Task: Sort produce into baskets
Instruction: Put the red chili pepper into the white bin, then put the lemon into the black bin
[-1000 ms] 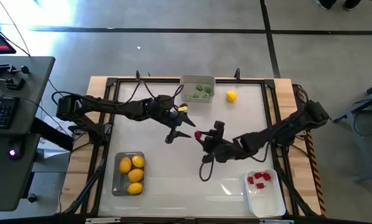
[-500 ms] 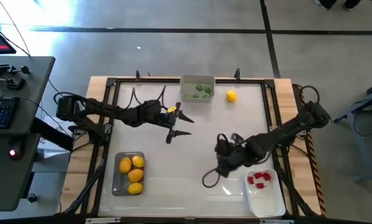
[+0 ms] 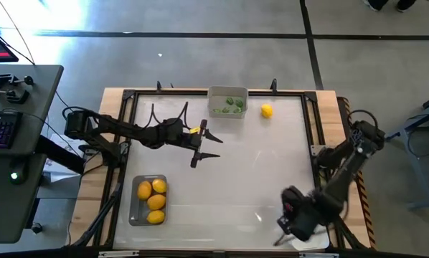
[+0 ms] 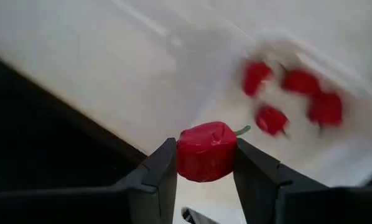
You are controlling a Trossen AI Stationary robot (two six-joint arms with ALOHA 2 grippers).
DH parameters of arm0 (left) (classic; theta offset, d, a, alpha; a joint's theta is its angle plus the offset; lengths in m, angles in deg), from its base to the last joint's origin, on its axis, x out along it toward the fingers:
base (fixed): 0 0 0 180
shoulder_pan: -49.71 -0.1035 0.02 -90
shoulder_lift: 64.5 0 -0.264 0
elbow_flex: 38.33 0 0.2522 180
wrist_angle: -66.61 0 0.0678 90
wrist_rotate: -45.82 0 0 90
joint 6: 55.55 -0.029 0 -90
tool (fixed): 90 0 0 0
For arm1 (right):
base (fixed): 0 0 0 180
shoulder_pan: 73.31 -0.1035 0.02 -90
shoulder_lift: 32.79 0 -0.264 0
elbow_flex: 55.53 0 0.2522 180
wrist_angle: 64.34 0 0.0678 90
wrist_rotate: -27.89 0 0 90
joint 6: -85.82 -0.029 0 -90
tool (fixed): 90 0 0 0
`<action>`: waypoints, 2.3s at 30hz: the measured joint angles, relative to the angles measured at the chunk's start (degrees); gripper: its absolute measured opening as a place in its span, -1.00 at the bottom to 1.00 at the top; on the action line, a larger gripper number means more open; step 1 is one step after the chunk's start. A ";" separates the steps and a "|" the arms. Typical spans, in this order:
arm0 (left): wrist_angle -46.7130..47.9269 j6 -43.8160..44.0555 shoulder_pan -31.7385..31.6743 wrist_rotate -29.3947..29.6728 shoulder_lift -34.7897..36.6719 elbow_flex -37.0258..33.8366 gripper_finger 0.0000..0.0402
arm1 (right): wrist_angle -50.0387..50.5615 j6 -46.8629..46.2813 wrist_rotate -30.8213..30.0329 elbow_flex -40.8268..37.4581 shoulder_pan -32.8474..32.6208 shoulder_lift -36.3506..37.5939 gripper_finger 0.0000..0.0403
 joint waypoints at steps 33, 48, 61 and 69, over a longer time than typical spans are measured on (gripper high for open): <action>-2.49 4.43 0.00 -0.48 0.01 0.62 0.18 | -7.56 -19.32 12.19 -18.18 -8.59 -0.31 0.19; -2.83 4.55 -0.48 -0.57 3.63 -5.10 -0.42 | 1.97 0.60 -5.60 -8.80 2.12 -0.28 -0.03; -2.34 7.32 0.59 -0.67 12.16 -12.83 -0.79 | 3.73 34.72 -29.60 -10.56 34.77 -0.26 -0.29; -0.85 10.40 1.88 -0.43 11.00 -12.83 -0.79 | -20.11 65.32 -24.26 -18.56 55.30 -0.26 -0.29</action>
